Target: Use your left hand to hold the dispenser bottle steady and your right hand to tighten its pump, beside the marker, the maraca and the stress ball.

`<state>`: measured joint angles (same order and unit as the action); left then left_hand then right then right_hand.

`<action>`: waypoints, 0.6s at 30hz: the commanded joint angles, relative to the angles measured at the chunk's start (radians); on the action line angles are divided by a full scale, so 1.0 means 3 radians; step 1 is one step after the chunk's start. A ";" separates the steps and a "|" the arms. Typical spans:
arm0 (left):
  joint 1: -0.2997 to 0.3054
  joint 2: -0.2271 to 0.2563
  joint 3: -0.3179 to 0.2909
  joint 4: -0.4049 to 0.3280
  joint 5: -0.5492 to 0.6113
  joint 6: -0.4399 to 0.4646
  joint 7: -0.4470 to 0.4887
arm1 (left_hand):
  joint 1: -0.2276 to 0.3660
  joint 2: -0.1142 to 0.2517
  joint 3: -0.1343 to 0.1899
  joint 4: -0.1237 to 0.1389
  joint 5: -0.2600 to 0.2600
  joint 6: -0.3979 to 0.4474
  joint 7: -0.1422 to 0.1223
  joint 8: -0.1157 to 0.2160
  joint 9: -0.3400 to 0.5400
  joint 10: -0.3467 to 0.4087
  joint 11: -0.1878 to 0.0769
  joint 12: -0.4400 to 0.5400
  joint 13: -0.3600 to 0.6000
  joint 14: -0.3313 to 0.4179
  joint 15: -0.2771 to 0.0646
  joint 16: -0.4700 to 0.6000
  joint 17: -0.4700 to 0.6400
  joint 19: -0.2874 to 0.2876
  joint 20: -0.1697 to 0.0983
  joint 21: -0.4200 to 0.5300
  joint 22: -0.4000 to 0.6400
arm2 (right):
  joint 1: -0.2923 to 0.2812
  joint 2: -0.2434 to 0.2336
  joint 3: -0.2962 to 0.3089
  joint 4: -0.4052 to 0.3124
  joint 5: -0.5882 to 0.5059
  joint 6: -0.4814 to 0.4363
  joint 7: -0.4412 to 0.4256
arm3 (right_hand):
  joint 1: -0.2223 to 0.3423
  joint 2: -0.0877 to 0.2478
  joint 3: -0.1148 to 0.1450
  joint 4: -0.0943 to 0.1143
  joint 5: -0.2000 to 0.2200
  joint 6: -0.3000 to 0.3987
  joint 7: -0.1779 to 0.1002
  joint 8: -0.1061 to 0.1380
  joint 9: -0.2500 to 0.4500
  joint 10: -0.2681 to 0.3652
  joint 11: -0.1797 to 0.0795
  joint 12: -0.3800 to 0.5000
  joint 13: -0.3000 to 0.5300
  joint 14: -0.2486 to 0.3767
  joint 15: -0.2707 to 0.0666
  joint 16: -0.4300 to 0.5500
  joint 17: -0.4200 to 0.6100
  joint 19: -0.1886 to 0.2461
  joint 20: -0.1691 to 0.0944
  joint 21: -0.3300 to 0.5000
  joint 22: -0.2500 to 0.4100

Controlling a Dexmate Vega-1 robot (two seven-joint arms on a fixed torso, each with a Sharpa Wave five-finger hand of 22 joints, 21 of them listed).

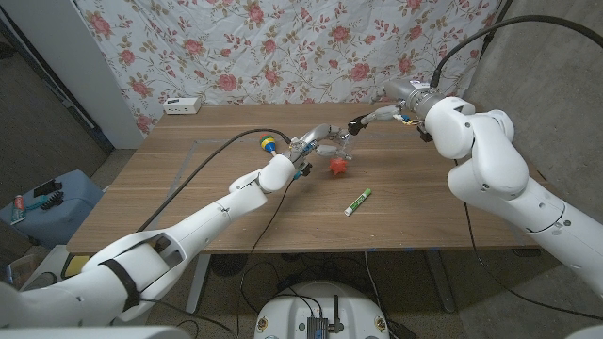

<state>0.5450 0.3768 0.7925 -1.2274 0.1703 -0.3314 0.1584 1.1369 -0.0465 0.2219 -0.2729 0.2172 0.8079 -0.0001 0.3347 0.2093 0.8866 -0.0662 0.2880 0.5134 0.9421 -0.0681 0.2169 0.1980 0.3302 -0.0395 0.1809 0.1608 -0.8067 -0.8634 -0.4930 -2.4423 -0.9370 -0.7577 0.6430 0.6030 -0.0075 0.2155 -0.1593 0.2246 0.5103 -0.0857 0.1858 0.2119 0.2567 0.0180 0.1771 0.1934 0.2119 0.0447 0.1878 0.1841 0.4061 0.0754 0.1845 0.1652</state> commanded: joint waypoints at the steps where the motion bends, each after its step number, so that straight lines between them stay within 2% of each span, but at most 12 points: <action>1: -0.0034 -0.0051 0.0027 0.0096 0.0009 -0.0053 0.0023 | -0.0019 0.0407 0.0412 0.0389 0.0010 0.0731 -0.0150 0.0027 -0.0004 0.0243 -0.0215 0.0012 0.0011 0.0238 -0.0459 0.0018 0.0009 0.0019 -0.0317 -0.0003 0.0004 | 0.0114 -0.0059 -0.0032 0.0087 0.0313 0.0001 -0.0114 | 0.0076 -0.0021 0.0024 -0.0035 -0.0008 -0.0040 -0.0006 0.0021 0.0006 -0.0038 0.0005 0.0008 0.0018 -0.0027 0.0028 -0.0008 0.0012 -0.0020 0.0050 -0.0003 0.0011; 9: -0.0053 -0.0058 0.0037 0.0120 0.0016 -0.0070 0.0021 | -0.0021 0.0404 0.0415 0.0390 0.0010 0.0737 -0.0153 0.0027 -0.0004 0.0244 -0.0205 0.0002 0.0008 0.0241 -0.0448 0.0021 0.0010 0.0023 -0.0318 -0.0002 0.0004 | 0.0271 -0.0081 -0.0207 0.0139 0.0358 -0.0105 -0.0099 | 0.0106 -0.0074 0.0032 -0.0038 -0.0023 -0.0115 0.0015 0.0020 0.0010 -0.0101 0.0009 0.0006 0.0020 -0.0082 0.0067 -0.0013 0.0016 -0.0065 0.0073 -0.0012 0.0011; 18: -0.0073 -0.0069 0.0047 0.0154 0.0021 -0.0100 0.0019 | -0.0021 0.0402 0.0421 0.0388 0.0011 0.0735 -0.0148 0.0024 -0.0004 0.0240 -0.0186 -0.0017 -0.0008 0.0239 -0.0453 0.0019 0.0010 0.0022 -0.0318 -0.0002 0.0004 | 0.0418 -0.0094 -0.0362 0.0227 0.0418 -0.0199 -0.0096 | 0.0067 -0.0112 0.0016 -0.0009 -0.0053 -0.0055 0.0078 0.0066 0.0023 -0.0120 0.0028 0.0015 0.0021 -0.0097 0.0075 -0.0004 0.0022 -0.0093 0.0070 -0.0015 0.0011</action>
<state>0.5298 0.3604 0.8029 -1.1935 0.1737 -0.3517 0.1635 1.1369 -0.0465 0.2219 -0.2729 0.2172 0.8081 0.0001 0.3369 0.2044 0.8907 -0.0622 0.2807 0.5095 0.9403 -0.0699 0.2198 0.1974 0.3302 -0.0395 0.1809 0.1607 -0.7293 -0.8838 -0.5509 -2.3993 -0.8345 -0.7861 0.6153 0.6236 -0.0316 0.2220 -0.1657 0.2102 0.4875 -0.0728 0.2003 0.2165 0.2263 0.0233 0.1771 0.1980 0.1851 0.0645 0.1879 0.1888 0.3840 0.0974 0.1845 0.1652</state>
